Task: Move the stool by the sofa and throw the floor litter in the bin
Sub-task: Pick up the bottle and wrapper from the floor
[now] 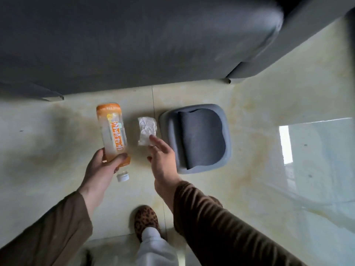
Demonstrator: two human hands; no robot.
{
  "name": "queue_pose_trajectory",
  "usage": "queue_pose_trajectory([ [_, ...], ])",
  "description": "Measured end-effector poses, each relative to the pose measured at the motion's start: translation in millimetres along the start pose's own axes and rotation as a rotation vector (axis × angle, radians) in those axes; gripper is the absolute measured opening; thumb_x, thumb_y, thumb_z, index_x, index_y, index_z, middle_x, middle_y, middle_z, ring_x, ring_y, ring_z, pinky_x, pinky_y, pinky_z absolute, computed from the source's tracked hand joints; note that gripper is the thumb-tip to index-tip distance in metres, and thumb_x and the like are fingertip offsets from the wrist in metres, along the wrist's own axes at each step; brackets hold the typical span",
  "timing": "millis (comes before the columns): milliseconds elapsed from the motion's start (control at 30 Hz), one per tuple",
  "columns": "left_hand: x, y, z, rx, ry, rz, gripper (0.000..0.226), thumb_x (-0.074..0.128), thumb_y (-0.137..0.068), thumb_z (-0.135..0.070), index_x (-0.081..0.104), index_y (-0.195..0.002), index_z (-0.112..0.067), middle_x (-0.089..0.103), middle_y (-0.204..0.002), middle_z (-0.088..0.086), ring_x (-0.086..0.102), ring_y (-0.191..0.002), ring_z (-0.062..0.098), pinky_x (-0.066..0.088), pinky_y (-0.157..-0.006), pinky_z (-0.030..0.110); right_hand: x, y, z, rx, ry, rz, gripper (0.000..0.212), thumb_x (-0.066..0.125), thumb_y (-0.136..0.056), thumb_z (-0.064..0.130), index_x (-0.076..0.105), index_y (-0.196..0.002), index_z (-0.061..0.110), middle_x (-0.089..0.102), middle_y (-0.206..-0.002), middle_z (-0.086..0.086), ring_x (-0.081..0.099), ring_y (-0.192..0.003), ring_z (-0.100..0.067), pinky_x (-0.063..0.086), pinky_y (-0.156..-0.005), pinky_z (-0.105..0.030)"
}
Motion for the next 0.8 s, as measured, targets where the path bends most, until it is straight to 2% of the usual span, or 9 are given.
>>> queue_pose_trajectory([
  [67,22,39,-26,0.023,0.019,0.068,0.037,0.077,-0.090,-0.024,0.069,-0.125,-0.019,0.077,-0.114,0.002,0.072,-0.097,0.018,0.052,-0.093,0.035,-31,30,23,-0.032,-0.059,-0.041,0.043,0.053,-0.096,0.007,0.063,-0.138,0.014,0.064,-0.139,0.002,0.058,-0.130,-0.014,0.042,-0.115,-0.040],
  [167,55,85,-57,0.050,-0.014,0.164,0.041,0.079,-0.088,-0.027,0.069,-0.128,-0.021,0.079,-0.116,-0.002,0.073,-0.104,0.017,0.052,-0.100,0.038,-85,69,54,-0.071,-0.140,-0.132,0.038,0.057,-0.095,0.006,0.068,-0.131,0.012,0.070,-0.130,0.001,0.065,-0.122,-0.015,0.049,-0.109,-0.034],
  [233,75,112,-77,0.069,-0.032,0.206,0.044,0.080,-0.086,-0.028,0.069,-0.128,-0.021,0.079,-0.118,-0.004,0.072,-0.111,0.018,0.052,-0.104,0.039,-121,94,72,-0.106,-0.193,-0.196,0.034,0.057,-0.096,0.004,0.070,-0.127,0.011,0.074,-0.123,0.002,0.069,-0.112,-0.008,0.054,-0.098,-0.023],
  [333,112,155,-102,0.096,-0.100,0.266,0.060,0.084,-0.069,-0.047,0.070,-0.122,-0.023,0.080,-0.117,-0.006,0.073,-0.114,0.019,0.051,-0.107,0.044,-179,134,90,-0.128,-0.269,-0.304,0.027,0.062,-0.096,0.008,0.074,-0.119,0.015,0.077,-0.113,0.008,0.071,-0.101,-0.005,0.054,-0.079,-0.014],
  [400,141,181,-113,0.114,-0.147,0.321,0.065,0.083,-0.063,-0.051,0.071,-0.120,-0.023,0.081,-0.115,-0.005,0.074,-0.113,0.019,0.051,-0.108,0.046,-217,158,95,-0.119,-0.350,-0.385,0.024,0.065,-0.094,0.009,0.075,-0.115,0.014,0.078,-0.109,0.006,0.070,-0.097,-0.008,0.051,-0.077,-0.015],
  [533,206,229,-121,0.128,-0.254,0.452,0.042,0.084,-0.082,-0.026,0.071,-0.121,-0.020,0.082,-0.113,-0.002,0.073,-0.115,0.024,0.050,-0.110,0.047,-294,206,98,-0.132,-0.506,-0.530,0.021,0.066,-0.093,0.004,0.075,-0.110,0.011,0.078,-0.107,0.000,0.069,-0.090,-0.011,0.049,-0.074,-0.018],
  [600,231,247,-120,0.133,-0.299,0.500,0.041,0.083,-0.083,-0.023,0.070,-0.122,-0.019,0.082,-0.113,-0.001,0.073,-0.114,0.024,0.050,-0.109,0.046,-323,225,93,-0.140,-0.563,-0.605,0.020,0.065,-0.092,0.000,0.074,-0.107,0.009,0.076,-0.105,-0.001,0.068,-0.087,-0.012,0.048,-0.071,-0.018],
  [733,289,294,-119,0.171,-0.406,0.627,0.038,0.077,-0.089,-0.020,0.067,-0.126,-0.019,0.080,-0.116,0.004,0.072,-0.111,0.024,0.051,-0.091,0.035,-384,265,70,-0.162,-0.696,-0.769,0.022,0.062,-0.090,-0.006,0.073,-0.099,0.010,0.076,-0.101,-0.006,0.067,-0.083,-0.016,0.050,-0.069,-0.021],
  [800,312,311,-115,0.181,-0.477,0.689,0.040,0.077,-0.089,-0.023,0.068,-0.128,-0.021,0.080,-0.116,0.001,0.072,-0.111,0.022,0.052,-0.093,0.035,-408,284,56,-0.185,-0.740,-0.840,0.023,0.062,-0.090,-0.007,0.073,-0.094,0.013,0.075,-0.099,-0.006,0.067,-0.084,-0.017,0.052,-0.070,-0.022],
])
Point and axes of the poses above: each hand's wrist, its own y-axis away from the middle knuckle, its own x-axis out of the palm, z = x × y, the point moved 10 cm from there along -y, towards the middle knuckle
